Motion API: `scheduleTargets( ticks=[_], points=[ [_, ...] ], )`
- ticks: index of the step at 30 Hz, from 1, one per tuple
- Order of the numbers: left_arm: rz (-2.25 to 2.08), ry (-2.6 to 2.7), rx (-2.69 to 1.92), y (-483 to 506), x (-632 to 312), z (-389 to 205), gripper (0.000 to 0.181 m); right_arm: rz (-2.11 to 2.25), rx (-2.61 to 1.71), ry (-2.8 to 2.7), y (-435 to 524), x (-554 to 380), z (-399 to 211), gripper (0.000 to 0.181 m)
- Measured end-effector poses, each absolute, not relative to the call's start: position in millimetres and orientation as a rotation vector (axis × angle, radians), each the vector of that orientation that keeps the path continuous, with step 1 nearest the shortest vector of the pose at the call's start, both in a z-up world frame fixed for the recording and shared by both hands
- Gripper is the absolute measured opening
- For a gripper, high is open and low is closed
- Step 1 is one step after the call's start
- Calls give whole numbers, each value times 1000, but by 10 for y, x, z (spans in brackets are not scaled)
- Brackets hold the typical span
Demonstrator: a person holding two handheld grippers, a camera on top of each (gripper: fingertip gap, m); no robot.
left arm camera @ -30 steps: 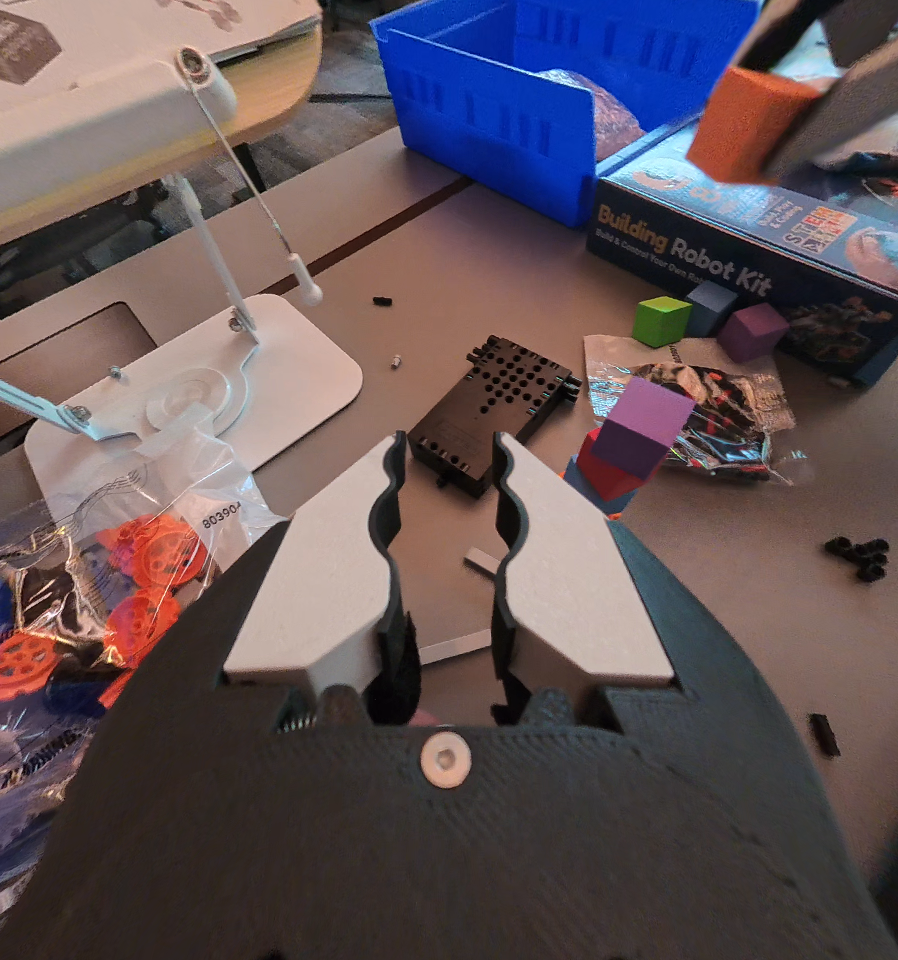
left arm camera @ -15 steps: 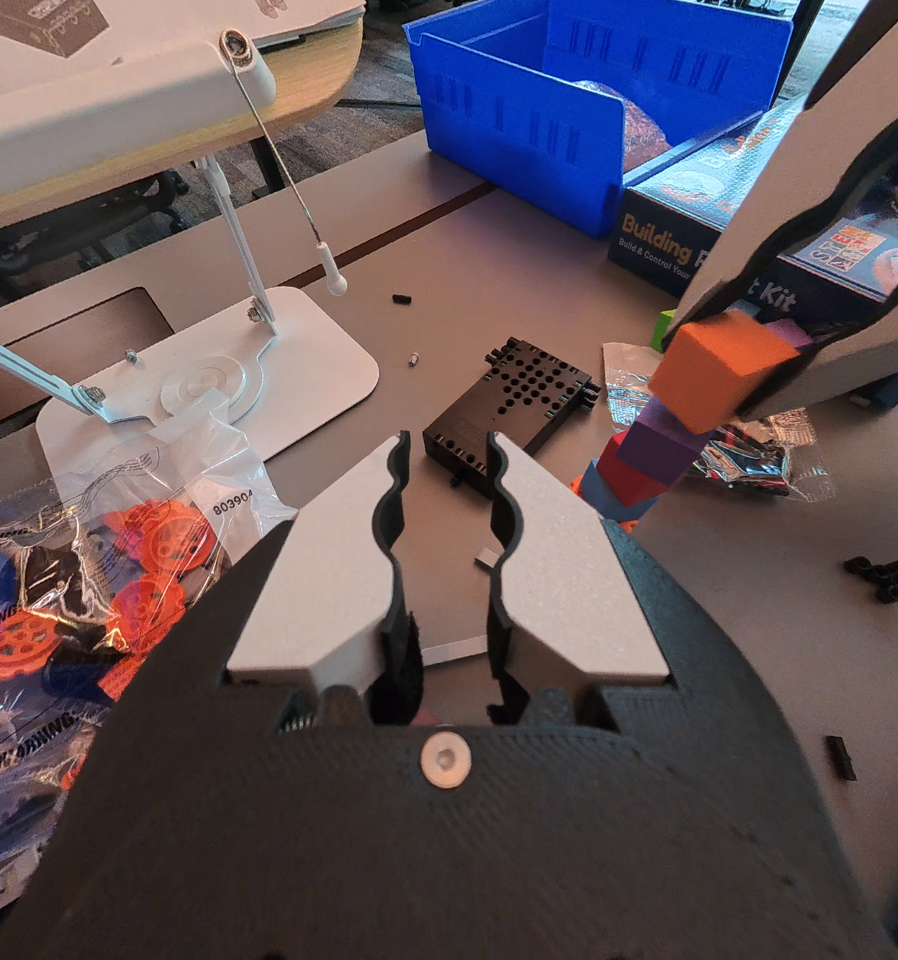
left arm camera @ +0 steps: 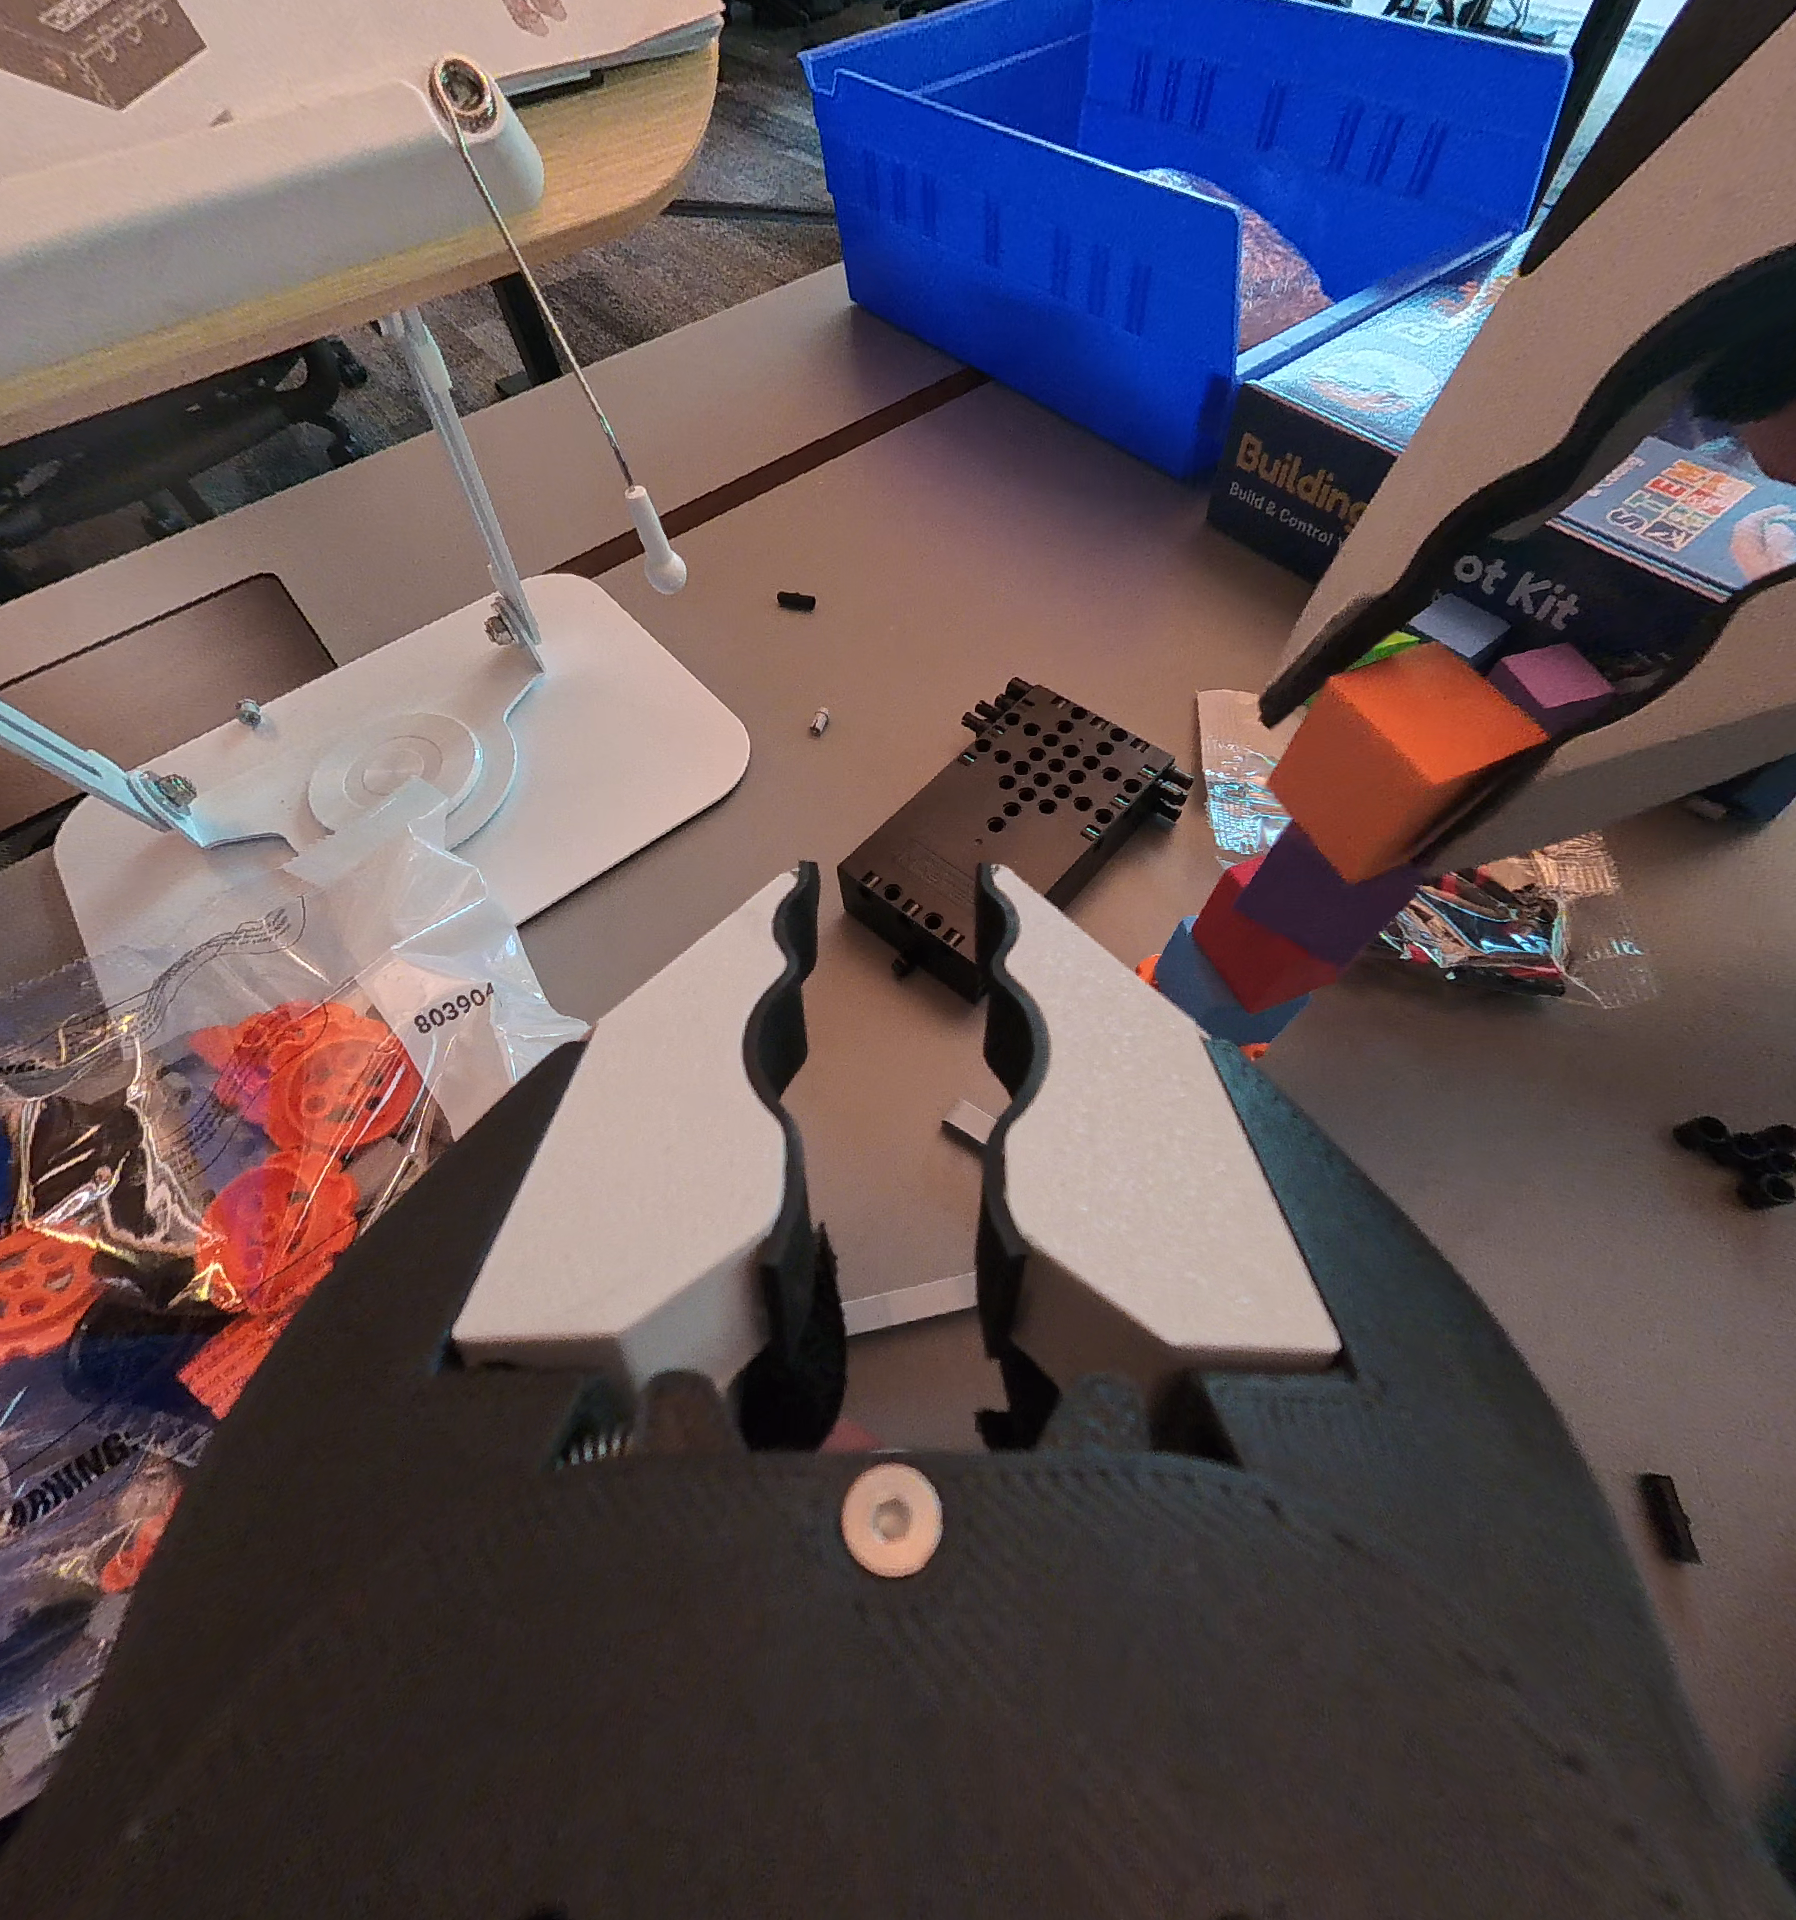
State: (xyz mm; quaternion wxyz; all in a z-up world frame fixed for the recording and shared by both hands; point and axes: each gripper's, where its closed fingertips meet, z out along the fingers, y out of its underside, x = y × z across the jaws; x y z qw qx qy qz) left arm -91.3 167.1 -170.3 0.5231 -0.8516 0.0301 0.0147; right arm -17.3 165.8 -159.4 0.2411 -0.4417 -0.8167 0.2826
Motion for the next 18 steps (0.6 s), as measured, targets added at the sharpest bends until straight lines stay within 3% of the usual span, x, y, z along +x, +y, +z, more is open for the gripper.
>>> scheduleTargets(
  ticks=[10,18],
  points=[
    [26,76,-2037,1669,-898,-1703,29,799,-1237,-2228,1667,-133,-1605,36],
    [2,120,-2052,1659,-816,-1720,31,830,-1271,-2090,1962,219,-1283,38]
  ],
)
